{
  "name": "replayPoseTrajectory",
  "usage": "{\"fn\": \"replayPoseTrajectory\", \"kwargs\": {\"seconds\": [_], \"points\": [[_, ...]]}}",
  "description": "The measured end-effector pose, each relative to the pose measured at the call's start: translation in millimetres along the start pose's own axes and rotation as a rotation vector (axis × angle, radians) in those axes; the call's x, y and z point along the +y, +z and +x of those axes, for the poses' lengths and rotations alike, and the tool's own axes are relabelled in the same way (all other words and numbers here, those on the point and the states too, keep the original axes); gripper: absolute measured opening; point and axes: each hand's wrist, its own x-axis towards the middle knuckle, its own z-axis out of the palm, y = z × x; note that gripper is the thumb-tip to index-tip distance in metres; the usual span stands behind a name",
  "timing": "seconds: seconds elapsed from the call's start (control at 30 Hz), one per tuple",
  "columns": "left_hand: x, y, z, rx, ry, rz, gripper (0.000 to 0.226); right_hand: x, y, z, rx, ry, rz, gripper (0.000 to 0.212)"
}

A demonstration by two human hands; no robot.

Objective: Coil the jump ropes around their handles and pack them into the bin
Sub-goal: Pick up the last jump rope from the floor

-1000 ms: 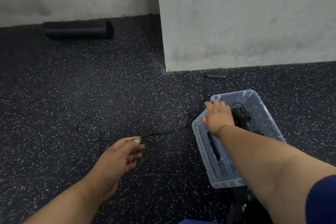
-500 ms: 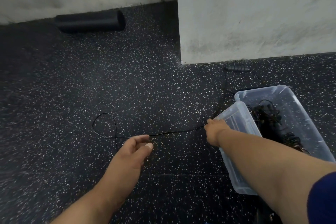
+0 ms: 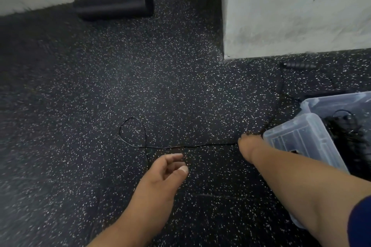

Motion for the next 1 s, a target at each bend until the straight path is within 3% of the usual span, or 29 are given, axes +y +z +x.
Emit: {"fn": "replayPoseTrajectory", "kwargs": {"seconds": [0.17,0.3,0.53,0.7,0.9,1.0], "points": [[-3.2,-6.5,12.4,0.011,-0.011,-0.012,0.023,-7.6,1.2,14.3,-0.015,-0.050,-0.006,0.031],[-5.1,-7.8,17.2,0.009,-0.015,-0.023,0.023,-4.7,-4.8,19.6,-0.122,-0.051,-0.033,0.026],[-9.1,-10.0,16.0,0.006,-0.006,0.000,0.022,-1.4,7.3,12.8,0.064,-0.060,-0.026,0.031],[-14.5,-10.9,10.5,0.043,0.012,0.049,0.031,-18.5,-21.4,-13.1,0.215,-0.068,0.555,0.012],[-26.7,-23.9,3.7,0.191,0.088,0.194,0.096,-78.7,-137.5,-94.9,0.524,-0.370,1.046,0.018],[-27.6,-29.0,-6.1,0.347,0.136,0.313,0.127,-104.1,-180.5,-162.8,0.477,-0.580,1.527,0.021]]}}
